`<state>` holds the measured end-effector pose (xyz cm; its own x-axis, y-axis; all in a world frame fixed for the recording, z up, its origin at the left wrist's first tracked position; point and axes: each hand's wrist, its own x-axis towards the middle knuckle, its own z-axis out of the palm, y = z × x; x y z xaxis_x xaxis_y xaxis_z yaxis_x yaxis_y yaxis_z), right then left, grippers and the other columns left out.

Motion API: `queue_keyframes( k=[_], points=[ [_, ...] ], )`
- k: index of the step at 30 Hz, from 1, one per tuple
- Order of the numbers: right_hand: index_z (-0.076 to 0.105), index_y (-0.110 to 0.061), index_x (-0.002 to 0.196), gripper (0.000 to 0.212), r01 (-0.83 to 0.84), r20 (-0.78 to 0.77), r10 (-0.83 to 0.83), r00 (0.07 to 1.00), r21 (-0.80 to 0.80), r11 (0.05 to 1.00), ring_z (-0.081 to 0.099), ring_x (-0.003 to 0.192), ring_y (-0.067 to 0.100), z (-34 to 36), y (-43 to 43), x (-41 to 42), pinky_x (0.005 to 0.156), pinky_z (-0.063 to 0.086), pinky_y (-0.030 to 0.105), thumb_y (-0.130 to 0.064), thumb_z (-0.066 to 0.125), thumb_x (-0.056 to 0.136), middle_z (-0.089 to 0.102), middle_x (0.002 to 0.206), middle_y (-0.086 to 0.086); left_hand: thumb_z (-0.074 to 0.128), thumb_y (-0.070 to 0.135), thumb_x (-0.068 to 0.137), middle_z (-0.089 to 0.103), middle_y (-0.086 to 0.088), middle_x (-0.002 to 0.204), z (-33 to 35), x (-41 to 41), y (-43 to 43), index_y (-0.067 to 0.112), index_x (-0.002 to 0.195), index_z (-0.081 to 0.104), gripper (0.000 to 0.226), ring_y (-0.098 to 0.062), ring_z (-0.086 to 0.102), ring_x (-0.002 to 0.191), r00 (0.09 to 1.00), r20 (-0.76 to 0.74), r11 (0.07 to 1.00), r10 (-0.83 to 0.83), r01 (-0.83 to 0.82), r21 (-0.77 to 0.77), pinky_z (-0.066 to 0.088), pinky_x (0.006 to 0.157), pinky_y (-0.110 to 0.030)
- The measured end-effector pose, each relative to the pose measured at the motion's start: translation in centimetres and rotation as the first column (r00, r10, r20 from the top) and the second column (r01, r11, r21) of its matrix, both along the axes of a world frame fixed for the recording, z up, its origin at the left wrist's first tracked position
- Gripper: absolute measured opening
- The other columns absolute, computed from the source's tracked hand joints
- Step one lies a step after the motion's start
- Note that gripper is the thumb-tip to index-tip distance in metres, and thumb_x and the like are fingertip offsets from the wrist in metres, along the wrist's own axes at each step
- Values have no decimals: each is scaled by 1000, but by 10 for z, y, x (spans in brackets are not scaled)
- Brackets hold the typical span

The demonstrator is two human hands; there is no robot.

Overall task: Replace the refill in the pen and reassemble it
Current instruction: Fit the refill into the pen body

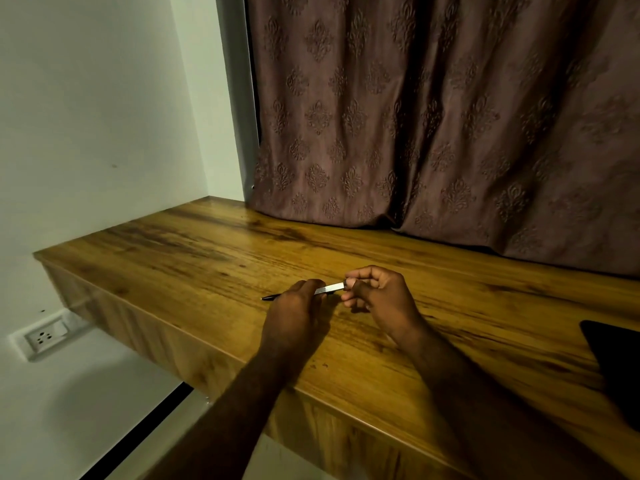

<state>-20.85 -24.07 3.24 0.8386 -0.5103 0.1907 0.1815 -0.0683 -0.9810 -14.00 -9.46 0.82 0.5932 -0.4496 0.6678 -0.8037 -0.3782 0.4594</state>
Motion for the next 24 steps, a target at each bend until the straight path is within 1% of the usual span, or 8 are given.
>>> queue_keyframes(
  k=[4,6,7,10,12,14,19,24],
  points=[
    [66,-2,97,10,16,9,-16,1000,56,998,65,61,19,-1,-2,2,60,54,30,-4,61,89,71,78,16,51,50,94,65,6,85,0,0,-1,25,102,62,28,-9,58,70,1000,-19,1000,5,-5,3,49,57,-33],
    [66,-2,97,10,30,14,-31,999,67,997,65,62,19,-1,-4,2,61,53,31,-3,60,90,71,80,18,51,46,95,65,7,86,-1,1,0,26,103,61,24,-9,59,70,1000,-24,1000,4,-4,6,51,59,-36],
    [66,-2,97,10,33,14,-35,999,67,997,64,61,20,-1,-4,2,61,53,31,-3,59,90,70,80,18,48,47,95,65,5,87,-1,1,1,25,103,61,27,-11,59,71,1000,-24,1000,-1,1,0,51,59,-38],
    [66,-2,97,10,22,-2,-22,1000,37,999,64,58,19,-1,-4,2,58,51,31,-3,60,89,70,74,15,26,71,87,66,2,88,3,-3,2,22,104,63,64,-13,60,72,999,-43,1000,-16,15,-26,51,60,-37],
    [66,0,99,11,-1,-14,1,1000,16,1000,63,56,19,-2,-3,2,56,51,31,-3,60,90,70,72,15,14,78,82,66,2,88,5,-7,3,20,104,63,79,-13,59,71,998,-50,999,-30,29,-23,50,59,-36],
    [65,1,101,13,-14,-18,14,1000,3,1000,63,55,18,-2,-1,2,55,51,30,-3,60,90,70,71,15,18,75,85,66,2,87,5,-6,4,21,104,63,73,-13,59,70,999,-36,999,-38,37,-28,49,58,-36],
    [67,-1,98,10,-24,-8,23,1000,-9,1000,63,54,18,-2,-2,1,56,52,30,-3,61,89,69,69,14,47,54,93,65,4,85,0,-1,1,23,102,63,36,-11,58,70,1000,22,1000,11,-11,2,50,59,-34],
    [68,-4,93,9,-39,-32,37,999,-61,997,63,54,17,-3,-1,1,57,54,29,-1,61,89,69,69,14,54,52,92,66,4,88,0,0,1,24,102,64,32,-12,61,72,999,16,999,41,-41,11,51,61,-33]
  ],
)
